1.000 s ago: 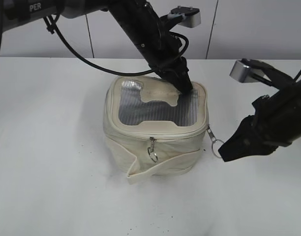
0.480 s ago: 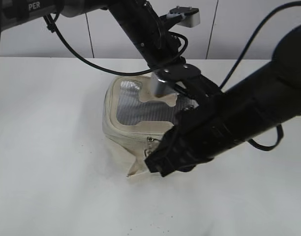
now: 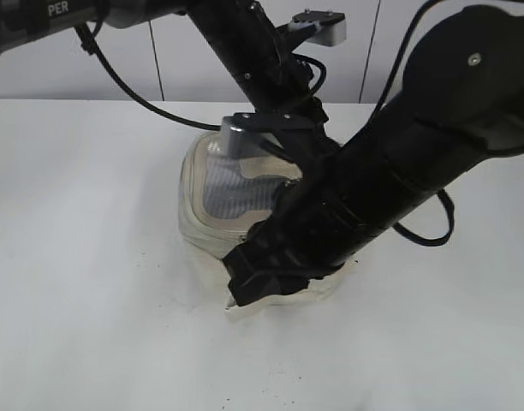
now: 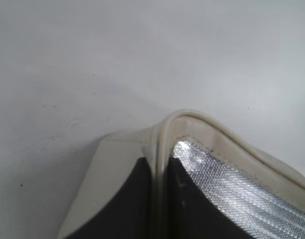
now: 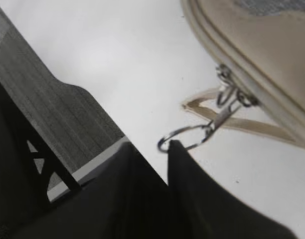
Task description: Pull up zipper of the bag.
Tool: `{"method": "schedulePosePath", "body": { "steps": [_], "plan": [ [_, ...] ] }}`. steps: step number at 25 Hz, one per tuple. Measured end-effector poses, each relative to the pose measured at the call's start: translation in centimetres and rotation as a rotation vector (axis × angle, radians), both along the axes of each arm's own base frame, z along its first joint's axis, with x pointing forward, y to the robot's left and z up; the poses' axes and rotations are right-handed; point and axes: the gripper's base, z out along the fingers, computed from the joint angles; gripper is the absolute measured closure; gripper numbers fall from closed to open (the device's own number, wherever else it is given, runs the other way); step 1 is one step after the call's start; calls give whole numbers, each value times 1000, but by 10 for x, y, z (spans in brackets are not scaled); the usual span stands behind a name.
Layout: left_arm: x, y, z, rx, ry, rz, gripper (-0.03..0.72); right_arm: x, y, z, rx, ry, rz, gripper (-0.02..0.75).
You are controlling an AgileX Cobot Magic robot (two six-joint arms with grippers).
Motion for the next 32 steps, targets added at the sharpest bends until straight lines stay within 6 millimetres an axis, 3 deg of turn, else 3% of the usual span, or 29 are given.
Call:
{"method": "schedulePosePath", "body": {
  "steps": [3,6,9,17,22,26,32],
  "plan": [
    [0,4,6,23,-14,37,604,-4,-10,16,-36,-19,-55,412],
    [-1,11,23,54,-58,85,518,-8,-25,37,-80,-80,-110,208],
    [-4,23,52,72,-119,152,423,-9,-46,56,-129,-145,-177,113],
    [-17,60,121,111,-260,400,372,3,-140,85,-317,-154,-438,112],
    [-42,94,133,170,-238,507,372,-17,-187,111,-413,-198,-569,141],
    [-82,128,139,233,-224,574,372,-48,-205,133,-447,-256,-624,144],
    [-163,184,148,223,-196,669,372,-104,-219,165,-328,-399,-677,146]
  ]
}}
